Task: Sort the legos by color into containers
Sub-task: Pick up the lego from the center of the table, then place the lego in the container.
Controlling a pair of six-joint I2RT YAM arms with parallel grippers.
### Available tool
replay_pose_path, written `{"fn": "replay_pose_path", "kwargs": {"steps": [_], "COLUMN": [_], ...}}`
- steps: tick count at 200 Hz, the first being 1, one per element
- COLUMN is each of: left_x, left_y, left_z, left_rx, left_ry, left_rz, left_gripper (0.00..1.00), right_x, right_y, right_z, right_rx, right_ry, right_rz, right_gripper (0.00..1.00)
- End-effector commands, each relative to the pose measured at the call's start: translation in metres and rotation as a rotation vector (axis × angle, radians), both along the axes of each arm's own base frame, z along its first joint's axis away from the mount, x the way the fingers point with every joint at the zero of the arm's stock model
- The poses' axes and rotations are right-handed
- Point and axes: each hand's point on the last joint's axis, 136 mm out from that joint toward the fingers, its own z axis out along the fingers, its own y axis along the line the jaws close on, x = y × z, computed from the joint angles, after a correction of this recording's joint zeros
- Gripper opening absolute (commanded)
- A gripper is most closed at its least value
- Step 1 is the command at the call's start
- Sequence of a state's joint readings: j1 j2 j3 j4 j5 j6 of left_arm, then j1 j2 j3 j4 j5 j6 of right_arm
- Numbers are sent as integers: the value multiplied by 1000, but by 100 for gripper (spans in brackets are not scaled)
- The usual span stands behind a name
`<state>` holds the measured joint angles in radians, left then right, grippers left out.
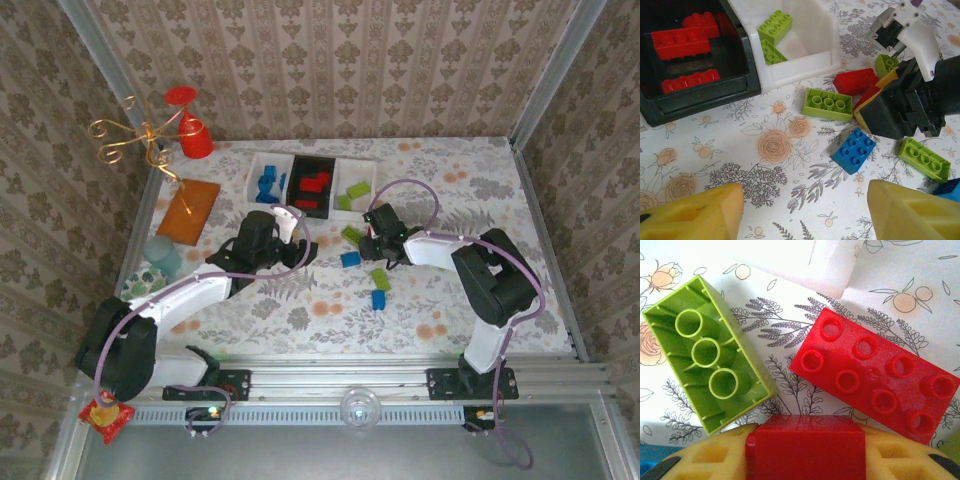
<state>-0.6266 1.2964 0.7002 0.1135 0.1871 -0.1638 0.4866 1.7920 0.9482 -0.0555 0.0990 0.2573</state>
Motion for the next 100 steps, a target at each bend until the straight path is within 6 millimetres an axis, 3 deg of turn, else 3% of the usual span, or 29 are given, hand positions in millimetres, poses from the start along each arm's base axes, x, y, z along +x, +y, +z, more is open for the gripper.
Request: {"fn": "replay_pose_path", "kwargs": {"steps": [1,22,44,54,100], "left_x": [2,6,17,20,23], "left_y": [3,11,31,41,61], "left_z": [6,3,3,4,-1], "left_rx": [-2,-4,-80,-108,-89], "left_ry": [-35,-27,-3,0,-18], "left_rz": [-1,45,135,171,237], "left_gripper": [68,68,68,68,70], "right_x": [-7,-10,-6,0,63], "right_y": [-1,12,58,74,122], "right_z": [17,55,91,98,123], "right_rx": [18,127,298,308,341], "right_ry": [-6,-81,-149,-173,-300], "right_rz": [9,27,112,135,138], "right_gripper": [39,39,39,39,39]}}
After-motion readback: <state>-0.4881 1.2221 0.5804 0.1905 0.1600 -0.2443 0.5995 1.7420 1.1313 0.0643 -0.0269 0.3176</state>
